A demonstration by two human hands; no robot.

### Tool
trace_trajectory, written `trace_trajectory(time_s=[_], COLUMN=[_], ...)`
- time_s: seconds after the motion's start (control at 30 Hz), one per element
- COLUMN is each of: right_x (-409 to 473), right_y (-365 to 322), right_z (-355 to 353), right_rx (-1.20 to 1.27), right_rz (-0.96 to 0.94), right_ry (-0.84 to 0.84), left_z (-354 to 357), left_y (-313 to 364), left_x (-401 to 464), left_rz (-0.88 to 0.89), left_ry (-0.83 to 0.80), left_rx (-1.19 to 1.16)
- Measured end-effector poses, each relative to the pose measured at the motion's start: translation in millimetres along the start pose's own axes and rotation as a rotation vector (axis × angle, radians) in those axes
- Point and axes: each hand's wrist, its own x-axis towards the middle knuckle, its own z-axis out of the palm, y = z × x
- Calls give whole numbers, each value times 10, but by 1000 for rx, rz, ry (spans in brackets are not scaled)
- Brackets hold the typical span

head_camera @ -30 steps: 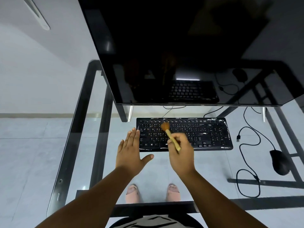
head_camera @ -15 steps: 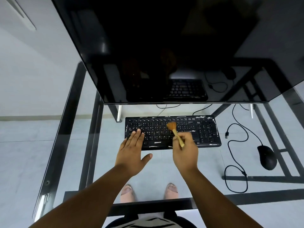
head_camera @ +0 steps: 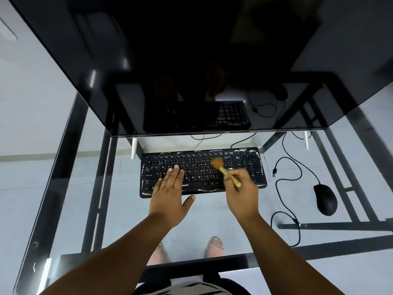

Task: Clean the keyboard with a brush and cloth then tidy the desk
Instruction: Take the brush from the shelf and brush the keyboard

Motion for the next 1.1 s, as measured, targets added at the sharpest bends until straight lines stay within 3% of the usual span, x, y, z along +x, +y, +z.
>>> trace_trajectory(time_s=[0.1,0.23,0.37,0.5,0.63,0.73,0.87,1.0,1.1], right_x=[78,137,186,227,256,251,243,184,153], right_y=[37,93,151,213,288,310,362,382,410], right_z=[-114,-189,-323,-426,-538,-568,-637,-648,-665], right_rx=[41,100,45,44,25,70,62,105,41], right_rz=[65,71,78,73,104,118,134,126,112], right_ry=[139,-4,162,74,169,80,183,49,142], left_z=[32,51,74,96,124,145,169,171,159], left_y=[87,212,294,387,462,507,561,589,603], left_x=[39,88,132,156,186,194,187,177,169], left_rz=[4,12,4,1,-3,-3,-16,-23,-25], left_ry=[-12,-18,-28,-31,-23,-28,-26,-19,-20], left_rx=[15,13,19,22,7,16,24,37,18])
